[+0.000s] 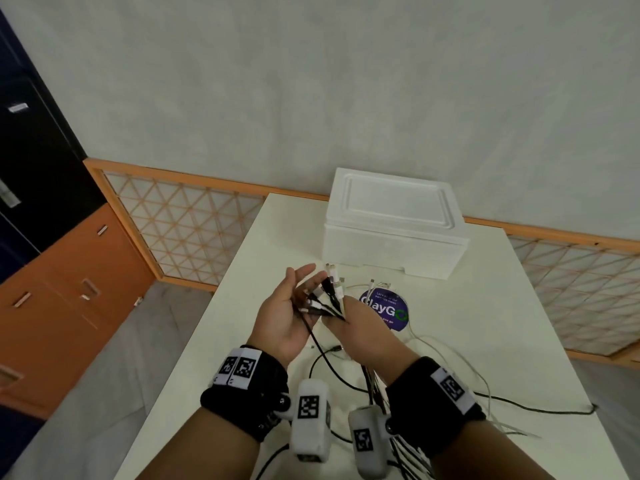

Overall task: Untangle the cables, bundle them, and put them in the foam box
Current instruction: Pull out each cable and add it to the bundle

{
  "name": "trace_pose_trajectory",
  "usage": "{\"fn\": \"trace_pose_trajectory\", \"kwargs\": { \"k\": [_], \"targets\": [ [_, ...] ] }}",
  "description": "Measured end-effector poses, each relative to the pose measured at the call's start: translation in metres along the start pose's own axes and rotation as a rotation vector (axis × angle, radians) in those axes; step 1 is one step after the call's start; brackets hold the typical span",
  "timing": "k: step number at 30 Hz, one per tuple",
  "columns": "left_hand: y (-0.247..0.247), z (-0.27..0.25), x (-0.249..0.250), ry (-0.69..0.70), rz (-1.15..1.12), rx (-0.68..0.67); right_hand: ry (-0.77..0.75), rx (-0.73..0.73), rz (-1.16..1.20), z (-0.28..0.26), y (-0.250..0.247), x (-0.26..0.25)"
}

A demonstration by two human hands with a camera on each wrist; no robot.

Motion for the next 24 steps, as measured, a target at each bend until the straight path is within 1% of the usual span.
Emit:
{"fn": "trace_pose_trajectory", "kwargs": {
  "k": [3, 5, 7, 8, 9, 11, 12, 14, 16, 17, 18, 19, 21, 22, 24],
  "targets": [
    [0.000, -0.004, 0.001, 0.007, -0.071, -0.023, -0.002, 0.096, 0.211, -0.002, -0.006, -0.014],
    [0.005, -0.006, -0.005, 0.016, -0.049, -0.043, -0.007, 0.122, 0.267, -0.001, -0.004, -0.019],
    [0.009, -0.008, -0.009, 0.034, 0.062, -0.036, -0.028, 0.073, 0.193, 0.000, 0.006, -0.025],
    [0.009, -0.009, -0.009, 0.055, 0.135, -0.012, -0.021, 0.067, 0.197, -0.001, 0.010, -0.025],
    [0.009, -0.010, -0.007, 0.081, 0.204, 0.011, 0.000, 0.076, 0.256, -0.002, 0.013, -0.024],
    [0.009, -0.013, 0.000, 0.132, 0.343, 0.028, 0.055, 0.117, 0.483, -0.006, 0.014, -0.024],
    [0.011, -0.015, 0.002, 0.145, 0.406, 0.015, 0.068, 0.126, 0.594, -0.007, 0.014, -0.025],
    [0.015, -0.017, 0.002, 0.147, 0.529, -0.029, 0.037, 0.121, 0.677, -0.006, 0.011, -0.030],
    [0.019, -0.019, 0.002, 0.167, 0.685, -0.043, 0.006, 0.105, 0.698, -0.004, 0.009, -0.033],
    [0.022, -0.022, 0.003, 0.167, 0.708, -0.074, 0.002, 0.095, 0.704, -0.004, 0.008, -0.034],
    [0.024, -0.023, 0.004, 0.149, 0.658, -0.129, 0.006, 0.083, 0.695, -0.003, 0.008, -0.032],
    [0.025, -0.024, 0.008, 0.123, 0.554, -0.183, 0.012, 0.069, 0.665, -0.003, 0.009, -0.030],
    [0.025, -0.029, 0.022, 0.114, 0.386, -0.247, 0.028, 0.040, 0.573, -0.005, 0.010, -0.025],
    [0.025, -0.030, 0.028, 0.127, 0.381, -0.268, 0.048, 0.025, 0.525, -0.006, 0.011, -0.024],
    [0.026, -0.030, 0.033, 0.185, 0.504, -0.276, 0.059, -0.018, 0.417, -0.005, 0.012, -0.025]
  ]
}}
Point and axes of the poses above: each hand's wrist, its own z-axis towards the middle knuckle, its own y-axis out of the palm, x = y × z, the point moved 7 cm from there along z, towards the middle knuckle, and after that the axes turned 14 degrees about -y, right-handed, at the moved point
